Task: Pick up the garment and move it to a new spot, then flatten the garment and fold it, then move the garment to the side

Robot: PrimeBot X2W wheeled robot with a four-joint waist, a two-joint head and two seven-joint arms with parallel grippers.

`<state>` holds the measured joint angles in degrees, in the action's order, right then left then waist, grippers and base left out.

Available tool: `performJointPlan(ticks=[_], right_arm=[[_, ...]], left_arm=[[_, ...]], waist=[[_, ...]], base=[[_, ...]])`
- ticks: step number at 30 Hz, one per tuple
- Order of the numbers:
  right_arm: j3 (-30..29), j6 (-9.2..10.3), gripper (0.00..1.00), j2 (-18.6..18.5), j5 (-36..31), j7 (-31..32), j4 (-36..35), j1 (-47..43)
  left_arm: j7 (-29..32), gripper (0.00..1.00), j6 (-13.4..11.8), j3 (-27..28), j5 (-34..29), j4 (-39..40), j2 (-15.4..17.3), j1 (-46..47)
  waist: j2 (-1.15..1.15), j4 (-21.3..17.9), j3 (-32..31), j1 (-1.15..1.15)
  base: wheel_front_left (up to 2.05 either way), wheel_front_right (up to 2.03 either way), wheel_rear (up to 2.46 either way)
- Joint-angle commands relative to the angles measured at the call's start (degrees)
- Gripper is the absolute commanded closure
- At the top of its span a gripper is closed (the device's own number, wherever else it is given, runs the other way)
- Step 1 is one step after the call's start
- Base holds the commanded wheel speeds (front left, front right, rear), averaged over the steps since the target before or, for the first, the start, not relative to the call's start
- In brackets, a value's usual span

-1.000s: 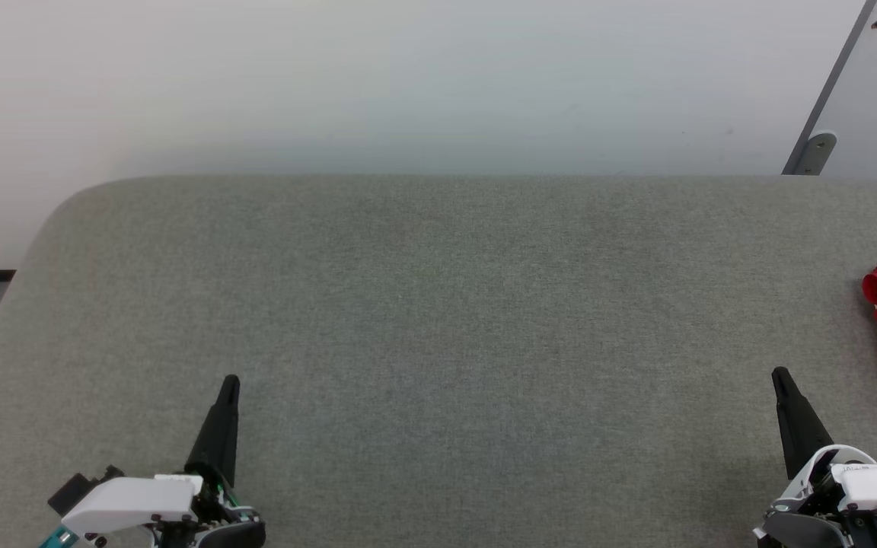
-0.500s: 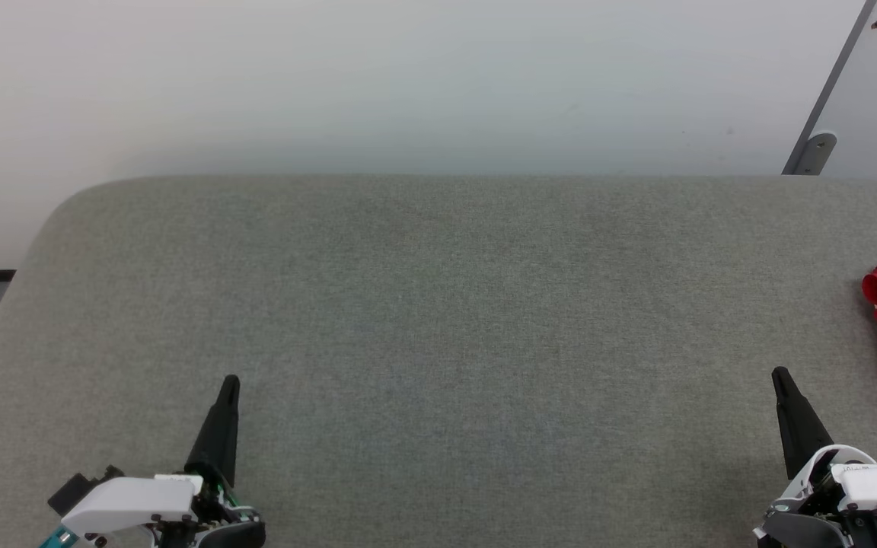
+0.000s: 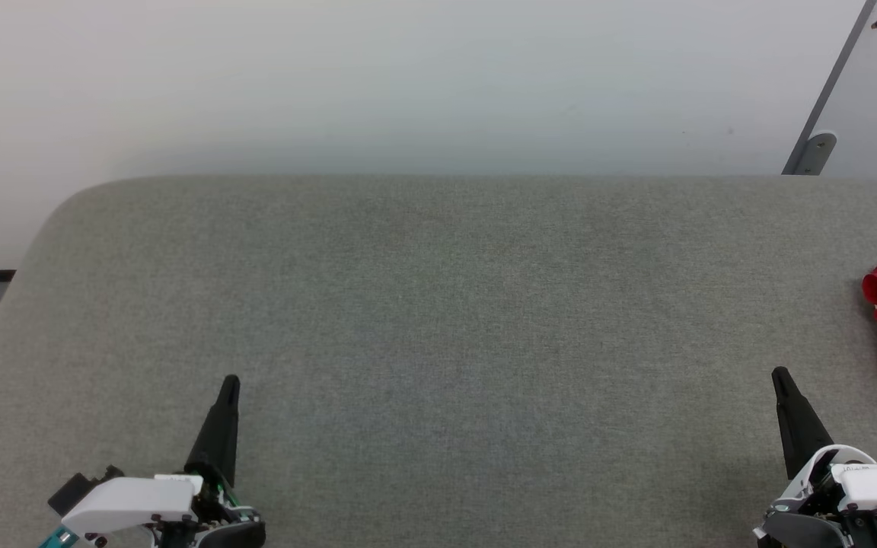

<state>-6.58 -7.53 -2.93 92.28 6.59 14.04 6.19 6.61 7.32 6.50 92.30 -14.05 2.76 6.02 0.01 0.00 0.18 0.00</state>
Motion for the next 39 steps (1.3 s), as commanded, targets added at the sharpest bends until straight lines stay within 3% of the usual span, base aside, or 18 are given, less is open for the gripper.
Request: performJointPlan(ticks=[1, 39], right_arm=[[0.0, 0.08, 1.00, 0.2, 0.3, 0.1, 0.0, 0.1], [0.0, 0.08, 1.00, 0.2, 0.3, 0.1, 0.0, 0.1]], left_arm=[[0.1, 1.00, 0.3, 0.1, 0.2, 0.0, 0.0, 0.5], [0.1, 1.00, 0.3, 0.1, 0.2, 0.0, 0.0, 0.5]], waist=[[-0.01, 0.0, 0.0, 0.00], [-0.01, 0.0, 0.0, 0.00]], base=[[0.00, 0.00, 0.00], [0.00, 0.00, 0.00]])
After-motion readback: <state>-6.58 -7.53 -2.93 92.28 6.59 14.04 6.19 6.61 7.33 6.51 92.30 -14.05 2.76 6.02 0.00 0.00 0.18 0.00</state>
